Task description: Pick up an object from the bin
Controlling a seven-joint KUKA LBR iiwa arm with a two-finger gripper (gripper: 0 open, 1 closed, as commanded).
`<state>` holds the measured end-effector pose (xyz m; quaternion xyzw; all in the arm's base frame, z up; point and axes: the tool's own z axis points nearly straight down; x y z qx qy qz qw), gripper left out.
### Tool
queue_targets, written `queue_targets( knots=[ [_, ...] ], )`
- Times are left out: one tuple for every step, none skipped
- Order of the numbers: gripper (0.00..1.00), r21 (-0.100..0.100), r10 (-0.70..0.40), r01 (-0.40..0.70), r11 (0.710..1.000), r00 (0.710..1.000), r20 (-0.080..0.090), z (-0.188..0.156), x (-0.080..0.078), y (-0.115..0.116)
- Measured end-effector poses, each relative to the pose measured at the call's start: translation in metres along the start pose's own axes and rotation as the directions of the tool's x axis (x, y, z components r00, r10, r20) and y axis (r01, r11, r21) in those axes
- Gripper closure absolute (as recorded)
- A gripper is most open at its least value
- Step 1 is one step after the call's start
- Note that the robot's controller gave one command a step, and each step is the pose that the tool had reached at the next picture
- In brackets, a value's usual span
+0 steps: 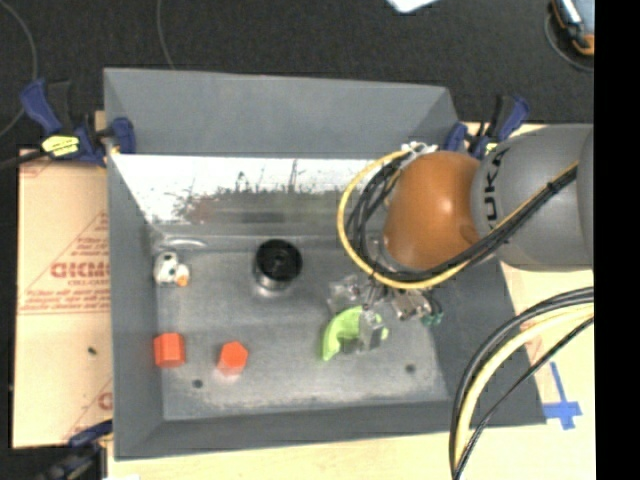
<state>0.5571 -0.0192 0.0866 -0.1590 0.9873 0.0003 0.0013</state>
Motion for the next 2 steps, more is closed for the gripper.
queue_targets(
  knots=[
    [1.0,0.001,0.001,-0.001,1.0,1.0,0.002,-0.01,-0.001,-0.001],
    [1.0,0.001,0.001,-0.001,1.0,1.0,0.003,-0.021,-0.001,-0.001]
  ],
)
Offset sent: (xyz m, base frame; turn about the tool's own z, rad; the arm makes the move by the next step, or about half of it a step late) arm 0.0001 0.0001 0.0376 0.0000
